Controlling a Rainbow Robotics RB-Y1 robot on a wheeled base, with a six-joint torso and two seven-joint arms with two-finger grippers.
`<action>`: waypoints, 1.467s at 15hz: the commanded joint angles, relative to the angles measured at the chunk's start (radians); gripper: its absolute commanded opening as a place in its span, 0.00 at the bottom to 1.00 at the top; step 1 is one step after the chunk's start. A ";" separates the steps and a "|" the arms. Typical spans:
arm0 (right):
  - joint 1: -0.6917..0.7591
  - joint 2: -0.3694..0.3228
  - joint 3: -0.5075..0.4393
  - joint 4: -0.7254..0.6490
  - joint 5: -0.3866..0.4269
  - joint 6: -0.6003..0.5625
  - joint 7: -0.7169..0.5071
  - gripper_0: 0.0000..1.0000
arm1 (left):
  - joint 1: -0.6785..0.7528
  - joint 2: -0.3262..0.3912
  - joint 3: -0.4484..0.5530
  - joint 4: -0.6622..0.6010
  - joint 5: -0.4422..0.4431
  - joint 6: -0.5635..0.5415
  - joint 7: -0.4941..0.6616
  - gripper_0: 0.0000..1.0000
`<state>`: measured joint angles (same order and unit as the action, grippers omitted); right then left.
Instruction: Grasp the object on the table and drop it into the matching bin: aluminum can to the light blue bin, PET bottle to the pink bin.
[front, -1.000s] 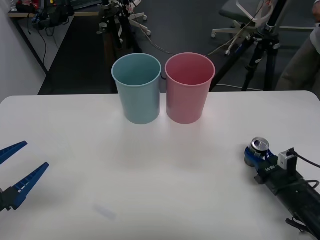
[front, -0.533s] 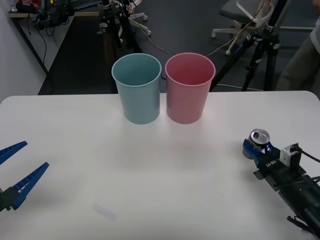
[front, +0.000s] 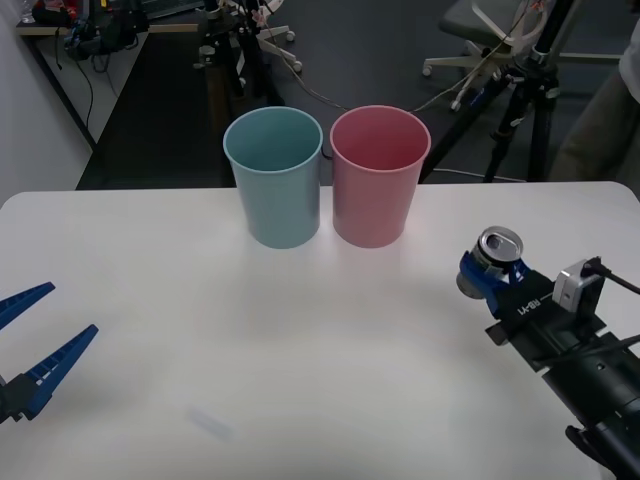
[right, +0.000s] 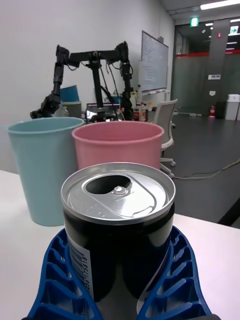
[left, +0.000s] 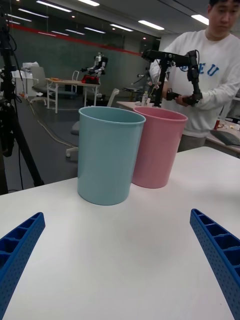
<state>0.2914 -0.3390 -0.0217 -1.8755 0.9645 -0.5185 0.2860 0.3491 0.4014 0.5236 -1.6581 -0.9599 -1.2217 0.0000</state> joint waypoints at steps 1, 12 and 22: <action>0.006 0.000 0.035 -0.108 0.114 0.038 -0.159 0.00 | 0.000 0.000 0.000 0.000 0.000 0.000 0.000 1.00; -0.161 0.005 0.164 -0.327 0.688 0.097 -0.875 0.00 | 0.000 0.000 0.000 0.000 0.000 0.000 0.000 1.00; -0.572 0.150 0.226 -0.083 1.238 0.095 -1.377 0.00 | 0.000 0.000 0.000 0.000 0.000 0.000 0.000 1.00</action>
<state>-0.2467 -0.2063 0.2040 -1.9926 2.1698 -0.4233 -1.0665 0.3490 0.4014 0.5236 -1.6581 -0.9599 -1.2217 0.0000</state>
